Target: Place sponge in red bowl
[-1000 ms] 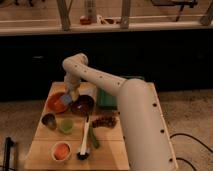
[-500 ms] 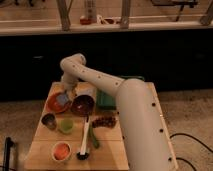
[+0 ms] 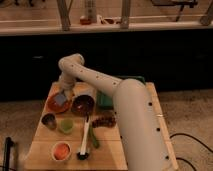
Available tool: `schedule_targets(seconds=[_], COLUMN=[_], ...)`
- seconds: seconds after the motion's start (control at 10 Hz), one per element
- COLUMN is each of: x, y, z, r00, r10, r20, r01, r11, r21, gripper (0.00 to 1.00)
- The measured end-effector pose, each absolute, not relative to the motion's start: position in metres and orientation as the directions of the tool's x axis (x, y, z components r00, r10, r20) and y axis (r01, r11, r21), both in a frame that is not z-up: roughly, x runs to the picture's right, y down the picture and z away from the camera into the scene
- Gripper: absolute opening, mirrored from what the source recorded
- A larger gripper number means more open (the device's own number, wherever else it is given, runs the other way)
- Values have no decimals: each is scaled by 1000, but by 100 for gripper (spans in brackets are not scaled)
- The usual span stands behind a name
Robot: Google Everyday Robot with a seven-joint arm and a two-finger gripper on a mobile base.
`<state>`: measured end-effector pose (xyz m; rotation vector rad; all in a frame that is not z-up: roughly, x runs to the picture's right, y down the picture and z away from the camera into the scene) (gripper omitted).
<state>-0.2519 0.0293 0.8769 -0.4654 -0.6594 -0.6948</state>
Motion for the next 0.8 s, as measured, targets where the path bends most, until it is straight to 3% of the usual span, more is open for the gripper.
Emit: schedule_targets(seconds=[0.8], x=[-266], y=[32], z=[887], r00=[550], r10=[-432], r20=[715], r01=[732], r11=[662], r21=[-163], gripper=[0])
